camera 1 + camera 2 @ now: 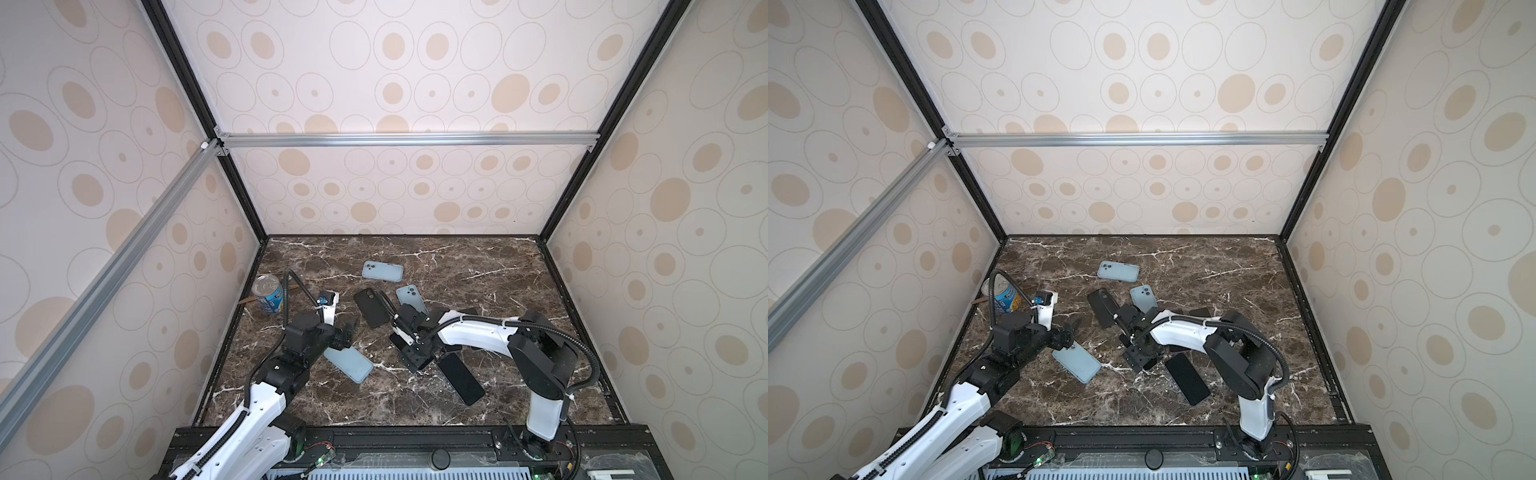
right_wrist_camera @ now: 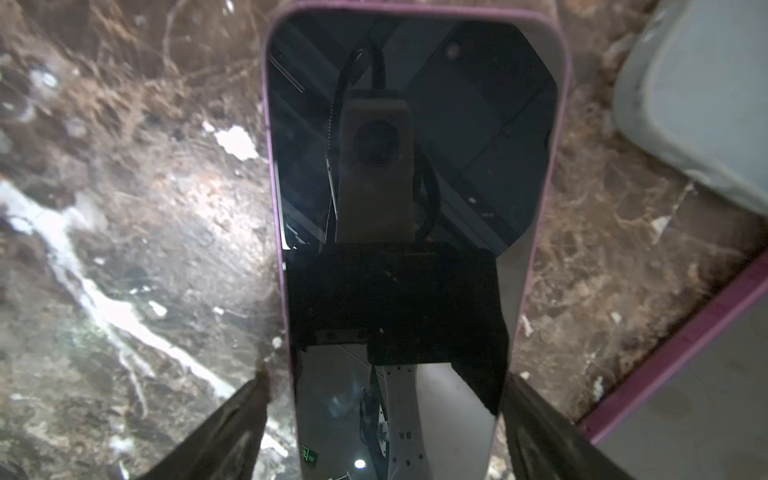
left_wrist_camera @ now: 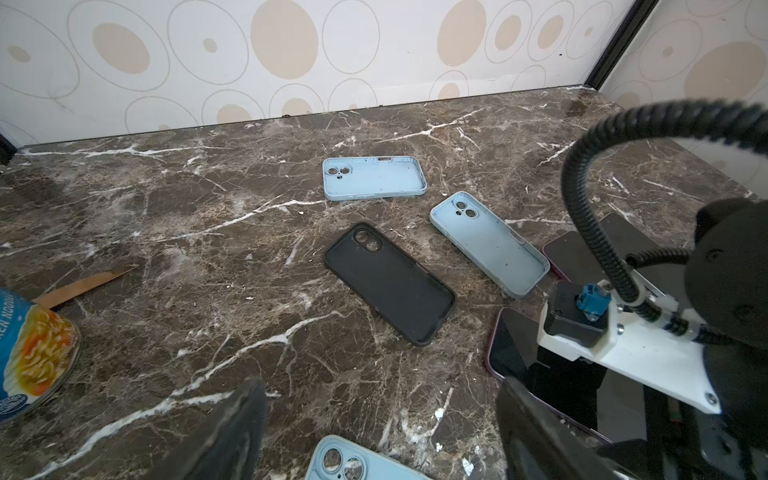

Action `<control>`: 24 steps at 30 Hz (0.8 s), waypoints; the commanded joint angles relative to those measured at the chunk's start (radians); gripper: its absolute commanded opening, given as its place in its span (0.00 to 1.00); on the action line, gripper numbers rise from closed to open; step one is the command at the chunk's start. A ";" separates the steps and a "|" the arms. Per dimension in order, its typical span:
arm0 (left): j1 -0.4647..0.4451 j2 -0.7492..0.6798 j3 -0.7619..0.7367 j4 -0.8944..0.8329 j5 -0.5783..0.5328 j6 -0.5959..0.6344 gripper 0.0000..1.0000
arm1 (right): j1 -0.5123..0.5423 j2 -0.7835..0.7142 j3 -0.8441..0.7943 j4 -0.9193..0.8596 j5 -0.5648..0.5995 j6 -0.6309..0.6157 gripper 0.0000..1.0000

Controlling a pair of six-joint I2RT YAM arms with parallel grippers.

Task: Put the phone into the phone case
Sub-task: 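Grasp the pink-edged phone with the right gripper and lift it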

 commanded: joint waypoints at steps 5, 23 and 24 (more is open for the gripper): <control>-0.005 0.005 0.009 0.003 -0.025 0.006 0.87 | -0.010 0.037 0.009 -0.035 -0.029 0.005 0.79; -0.005 -0.013 0.012 -0.002 -0.036 0.000 0.87 | -0.013 -0.089 -0.055 0.041 0.016 -0.050 0.51; -0.005 -0.017 0.013 -0.004 -0.040 0.000 0.87 | -0.012 -0.106 -0.066 0.052 0.015 -0.055 0.50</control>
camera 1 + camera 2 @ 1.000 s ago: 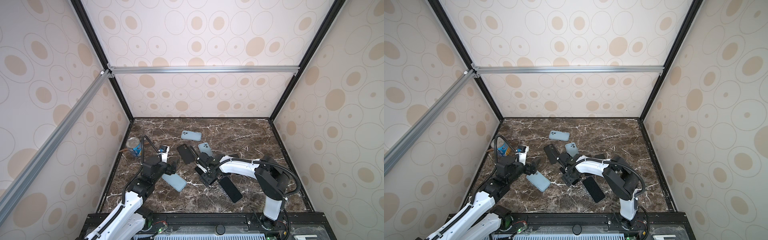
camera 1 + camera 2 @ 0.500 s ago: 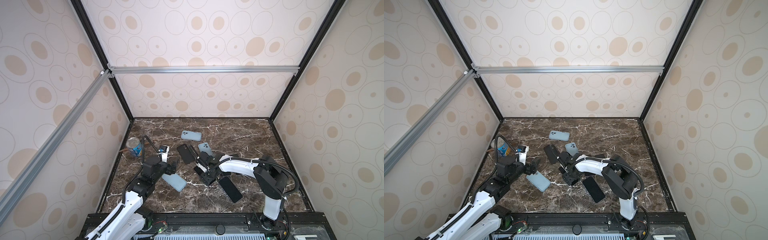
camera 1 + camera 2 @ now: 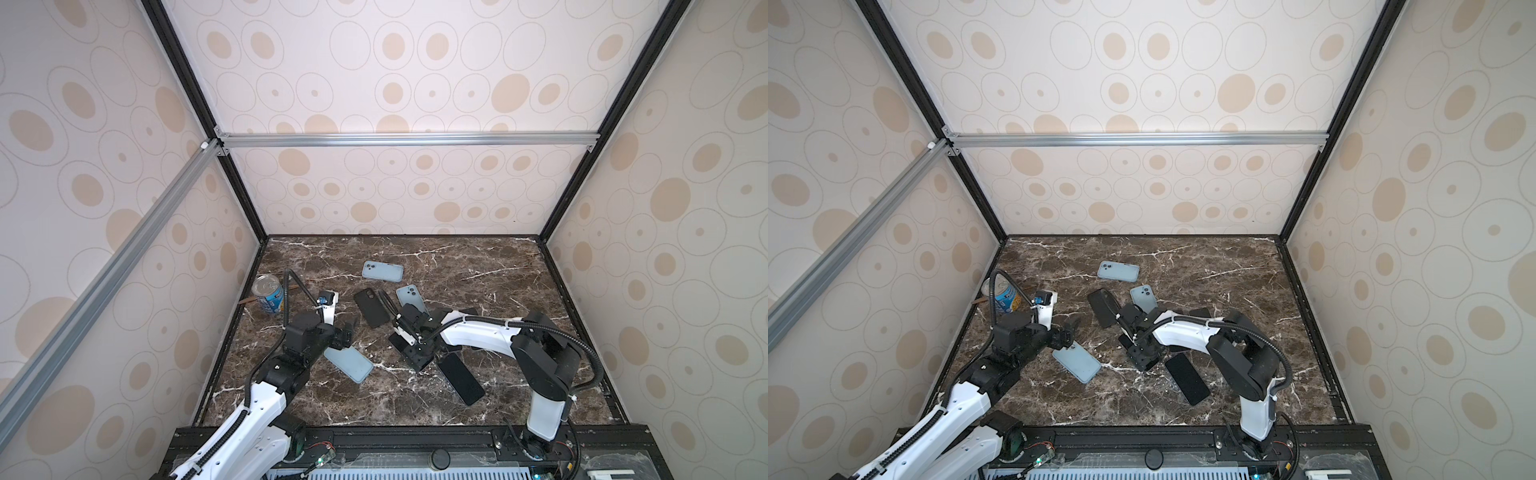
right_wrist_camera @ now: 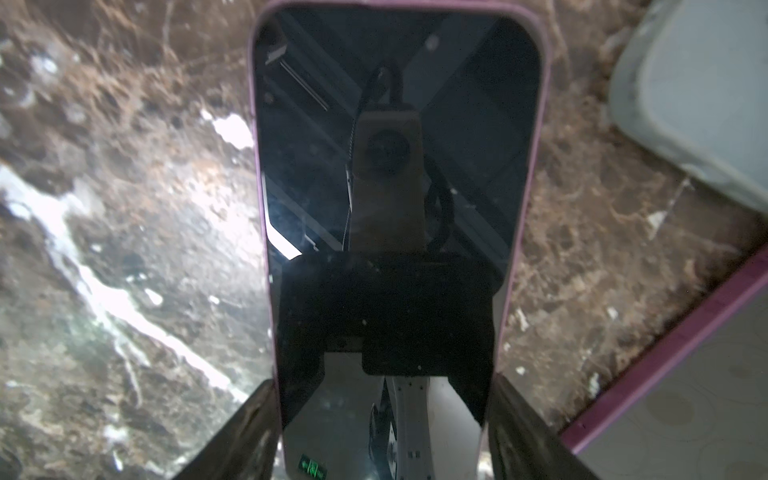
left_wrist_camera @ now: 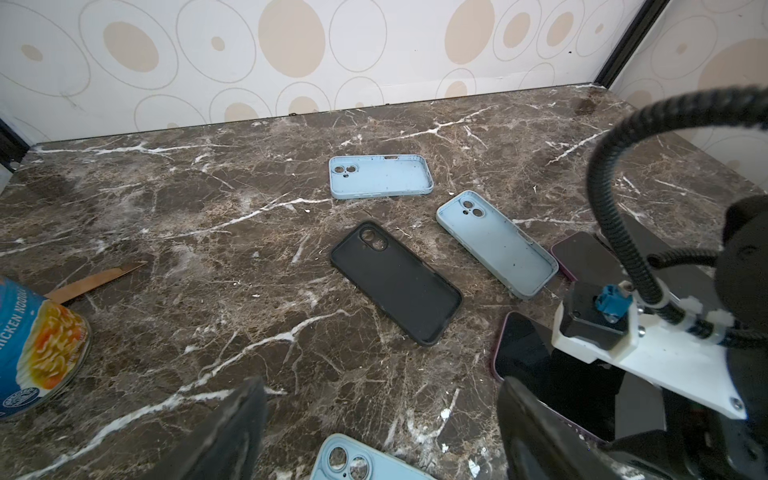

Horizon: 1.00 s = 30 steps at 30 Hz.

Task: Put the phone into the phone case
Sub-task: 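Grasp the pink-edged phone with the right gripper and lift it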

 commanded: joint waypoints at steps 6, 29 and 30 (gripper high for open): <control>-0.005 -0.056 0.018 -0.008 -0.041 -0.007 0.89 | -0.003 -0.160 -0.094 0.082 0.031 -0.070 0.46; -0.005 0.280 0.514 -0.341 0.376 -0.241 0.88 | 0.032 -0.533 -0.224 0.334 0.060 -0.206 0.44; -0.005 0.299 0.533 -0.350 0.410 -0.258 0.87 | 0.033 -0.549 -0.218 0.339 0.058 -0.209 0.44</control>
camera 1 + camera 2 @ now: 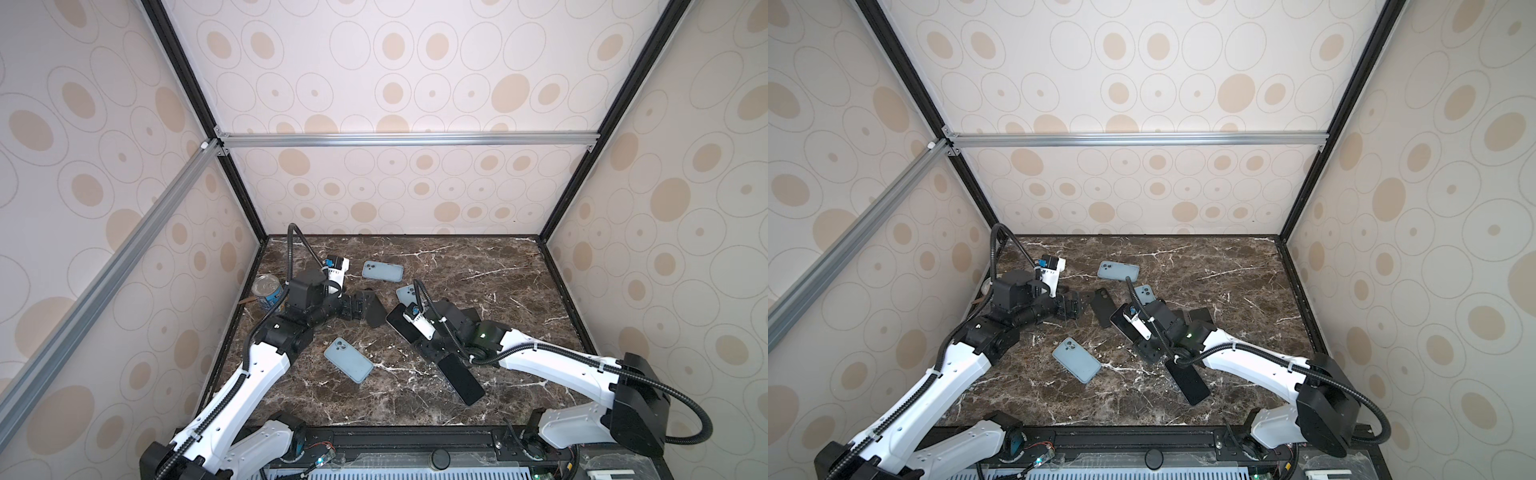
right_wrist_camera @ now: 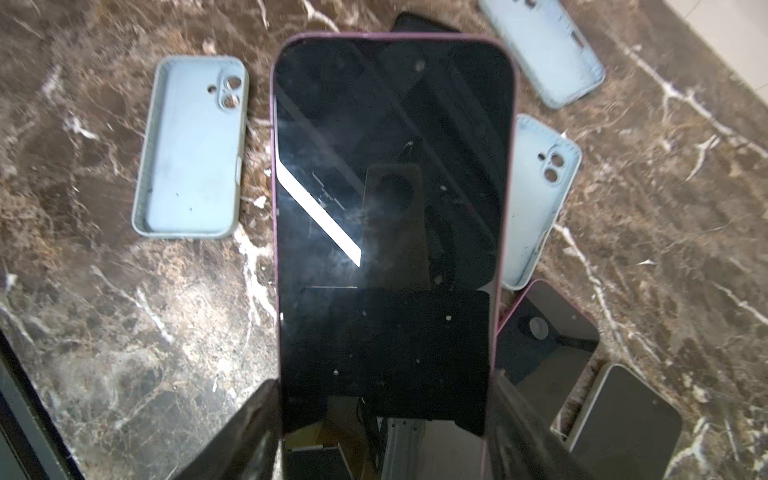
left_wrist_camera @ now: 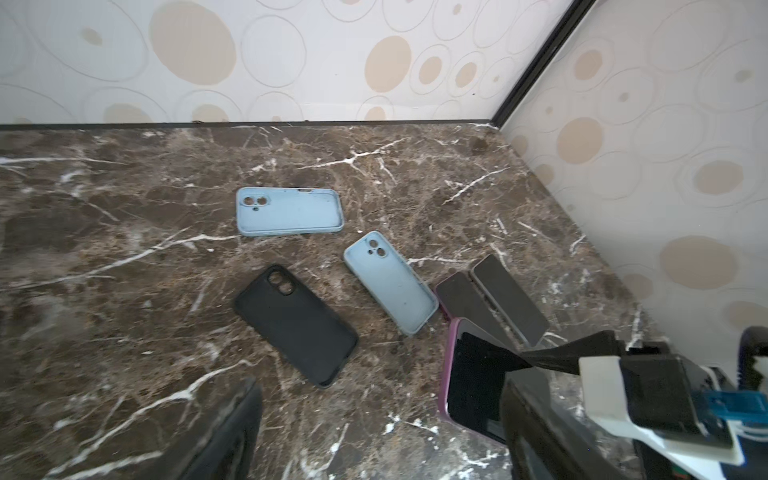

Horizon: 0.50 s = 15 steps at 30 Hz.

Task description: Put the phone into the phone case

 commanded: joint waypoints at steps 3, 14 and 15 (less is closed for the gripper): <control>-0.004 0.075 0.104 -0.098 0.233 -0.126 0.86 | 0.015 -0.084 0.028 0.083 0.001 -0.044 0.44; -0.004 0.101 0.133 -0.031 0.383 -0.229 0.81 | 0.034 -0.115 0.066 0.121 -0.012 -0.101 0.44; -0.004 0.102 0.129 -0.033 0.383 -0.227 0.80 | 0.038 -0.117 0.067 0.126 -0.013 -0.101 0.44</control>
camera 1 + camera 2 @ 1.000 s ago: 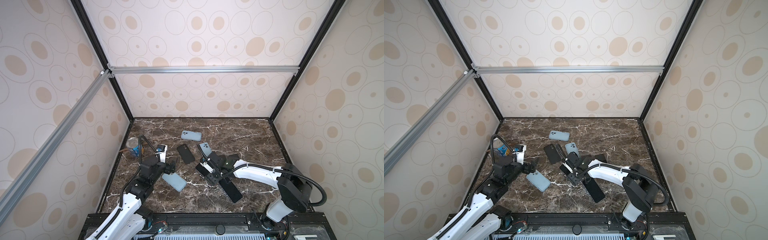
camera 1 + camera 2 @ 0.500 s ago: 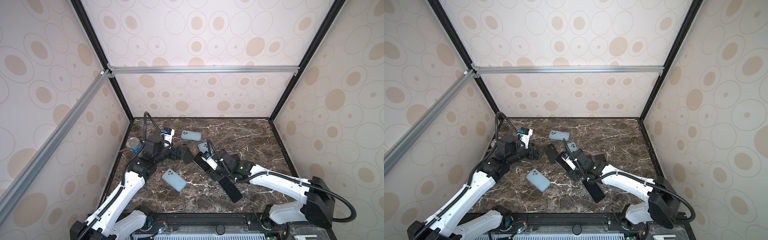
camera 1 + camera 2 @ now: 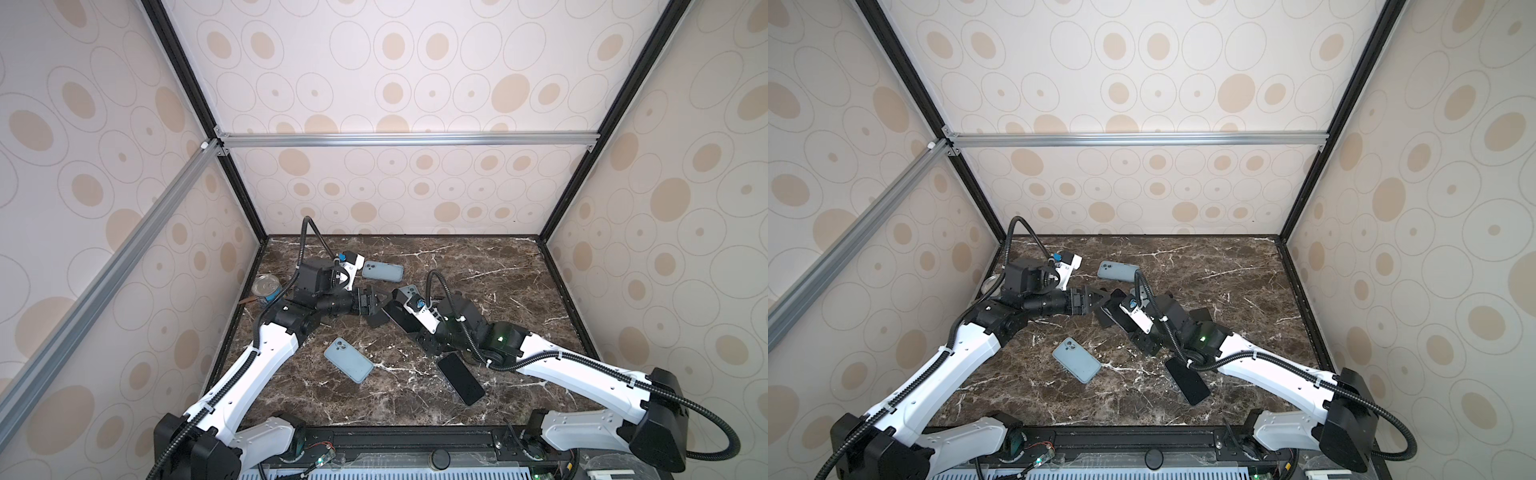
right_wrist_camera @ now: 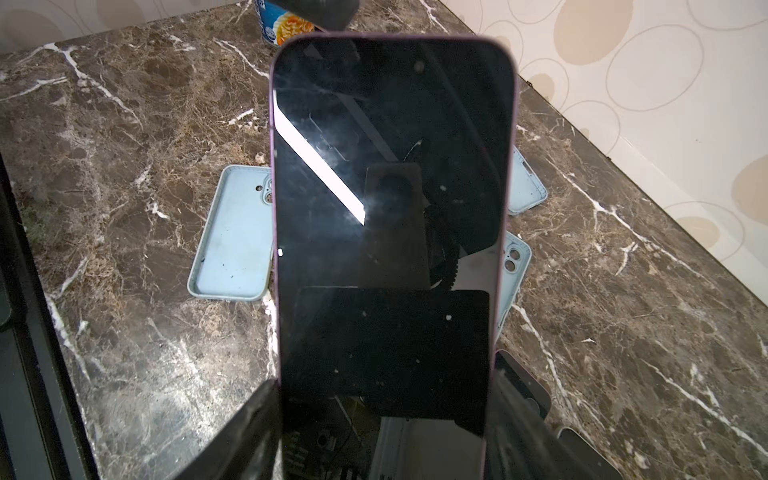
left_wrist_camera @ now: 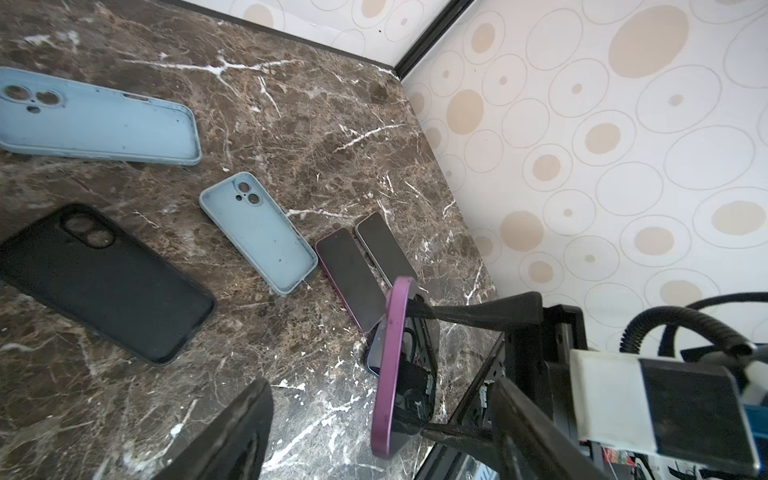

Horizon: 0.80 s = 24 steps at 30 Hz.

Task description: Put the phone into the phone case

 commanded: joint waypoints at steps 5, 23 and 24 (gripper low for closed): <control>-0.004 0.000 0.029 0.007 0.060 -0.041 0.74 | 0.024 -0.026 0.043 0.078 -0.032 -0.040 0.44; -0.005 0.013 0.023 -0.014 0.152 -0.042 0.28 | 0.053 -0.017 0.077 0.072 -0.027 -0.078 0.44; -0.004 0.013 0.023 -0.016 0.153 -0.039 0.24 | 0.053 -0.018 0.077 0.073 -0.025 -0.078 0.44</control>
